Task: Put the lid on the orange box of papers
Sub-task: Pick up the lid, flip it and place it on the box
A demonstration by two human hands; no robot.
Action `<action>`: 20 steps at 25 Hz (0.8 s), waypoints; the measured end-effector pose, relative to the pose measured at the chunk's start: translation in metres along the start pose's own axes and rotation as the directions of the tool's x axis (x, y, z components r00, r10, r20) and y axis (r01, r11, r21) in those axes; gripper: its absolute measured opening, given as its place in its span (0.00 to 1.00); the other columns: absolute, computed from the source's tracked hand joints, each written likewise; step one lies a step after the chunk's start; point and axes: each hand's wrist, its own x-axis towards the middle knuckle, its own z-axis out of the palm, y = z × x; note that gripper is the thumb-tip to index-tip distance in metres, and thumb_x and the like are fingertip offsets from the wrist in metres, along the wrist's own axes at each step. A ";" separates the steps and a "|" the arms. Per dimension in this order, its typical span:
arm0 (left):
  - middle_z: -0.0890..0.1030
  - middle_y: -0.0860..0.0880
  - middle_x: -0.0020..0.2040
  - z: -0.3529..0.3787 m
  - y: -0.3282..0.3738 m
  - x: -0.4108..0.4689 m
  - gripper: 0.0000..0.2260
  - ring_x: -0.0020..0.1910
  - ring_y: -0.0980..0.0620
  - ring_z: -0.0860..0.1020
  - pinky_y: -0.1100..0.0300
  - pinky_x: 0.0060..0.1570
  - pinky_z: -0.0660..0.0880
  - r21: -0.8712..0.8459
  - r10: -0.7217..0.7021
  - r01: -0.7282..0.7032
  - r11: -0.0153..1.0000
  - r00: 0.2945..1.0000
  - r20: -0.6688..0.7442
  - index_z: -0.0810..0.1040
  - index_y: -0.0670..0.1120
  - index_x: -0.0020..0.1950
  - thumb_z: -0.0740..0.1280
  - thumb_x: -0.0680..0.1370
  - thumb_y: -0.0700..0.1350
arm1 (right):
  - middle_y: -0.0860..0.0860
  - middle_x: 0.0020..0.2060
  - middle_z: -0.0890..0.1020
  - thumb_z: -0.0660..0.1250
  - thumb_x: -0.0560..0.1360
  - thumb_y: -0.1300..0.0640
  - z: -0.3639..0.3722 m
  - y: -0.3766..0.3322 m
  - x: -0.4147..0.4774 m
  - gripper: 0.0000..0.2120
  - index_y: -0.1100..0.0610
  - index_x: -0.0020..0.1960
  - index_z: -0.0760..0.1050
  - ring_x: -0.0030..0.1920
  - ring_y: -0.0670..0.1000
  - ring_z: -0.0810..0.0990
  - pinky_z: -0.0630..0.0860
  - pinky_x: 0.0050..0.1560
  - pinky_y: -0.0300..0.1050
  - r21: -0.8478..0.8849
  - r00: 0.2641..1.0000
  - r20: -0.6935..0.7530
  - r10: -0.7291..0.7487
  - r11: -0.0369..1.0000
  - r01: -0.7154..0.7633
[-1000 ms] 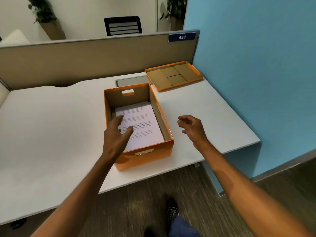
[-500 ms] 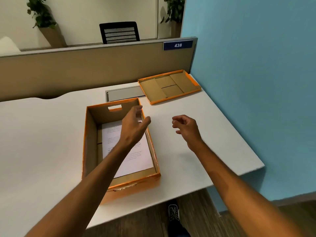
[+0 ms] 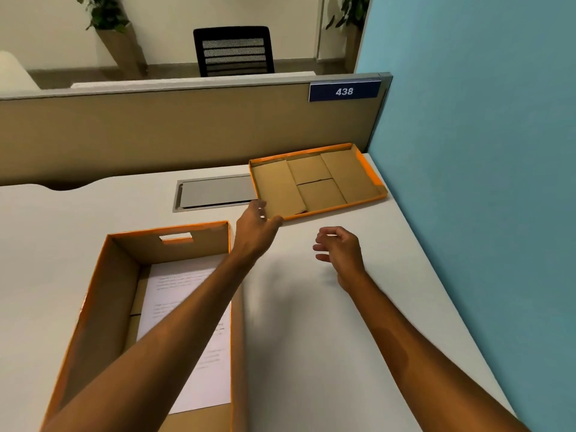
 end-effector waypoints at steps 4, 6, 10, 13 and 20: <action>0.74 0.41 0.65 0.029 -0.017 0.067 0.28 0.58 0.43 0.75 0.51 0.52 0.76 -0.119 -0.284 0.289 0.950 0.957 0.058 0.64 0.42 0.73 0.70 0.75 0.45 | 0.61 0.47 0.83 0.67 0.76 0.63 -0.001 -0.001 0.057 0.07 0.60 0.53 0.79 0.48 0.60 0.85 0.84 0.50 0.55 0.116 0.990 0.021 0.138 0.983 -0.140; 0.73 0.41 0.63 0.039 -0.027 0.098 0.27 0.58 0.43 0.73 0.48 0.56 0.75 -0.195 -0.429 0.442 0.876 0.897 0.105 0.64 0.40 0.71 0.70 0.75 0.45 | 0.63 0.47 0.81 0.67 0.77 0.63 0.000 -0.001 0.085 0.10 0.64 0.57 0.77 0.50 0.64 0.84 0.83 0.51 0.57 0.195 0.978 0.013 0.210 0.958 -0.208; 0.73 0.41 0.63 0.057 -0.048 0.139 0.25 0.59 0.42 0.74 0.48 0.53 0.74 -0.194 -0.551 0.557 0.808 0.830 0.088 0.66 0.40 0.69 0.70 0.75 0.45 | 0.68 0.51 0.78 0.66 0.78 0.65 0.004 -0.006 0.132 0.15 0.69 0.62 0.72 0.53 0.68 0.82 0.80 0.51 0.59 0.376 0.932 0.052 0.359 0.857 -0.352; 0.76 0.39 0.62 0.065 -0.060 0.157 0.22 0.59 0.39 0.77 0.47 0.55 0.78 -0.210 -0.579 0.572 0.793 0.815 0.034 0.70 0.39 0.66 0.69 0.75 0.44 | 0.71 0.56 0.77 0.67 0.78 0.65 0.009 -0.009 0.157 0.18 0.71 0.65 0.70 0.56 0.69 0.80 0.79 0.54 0.61 0.409 0.914 0.059 0.401 0.826 -0.388; 0.79 0.38 0.51 0.065 -0.068 0.175 0.10 0.42 0.43 0.77 0.53 0.46 0.80 -0.311 -0.678 0.649 0.694 0.735 0.020 0.77 0.36 0.54 0.68 0.74 0.36 | 0.66 0.59 0.78 0.68 0.76 0.67 0.023 -0.013 0.184 0.16 0.70 0.62 0.73 0.58 0.67 0.80 0.80 0.53 0.63 0.456 0.896 0.001 0.444 0.797 -0.395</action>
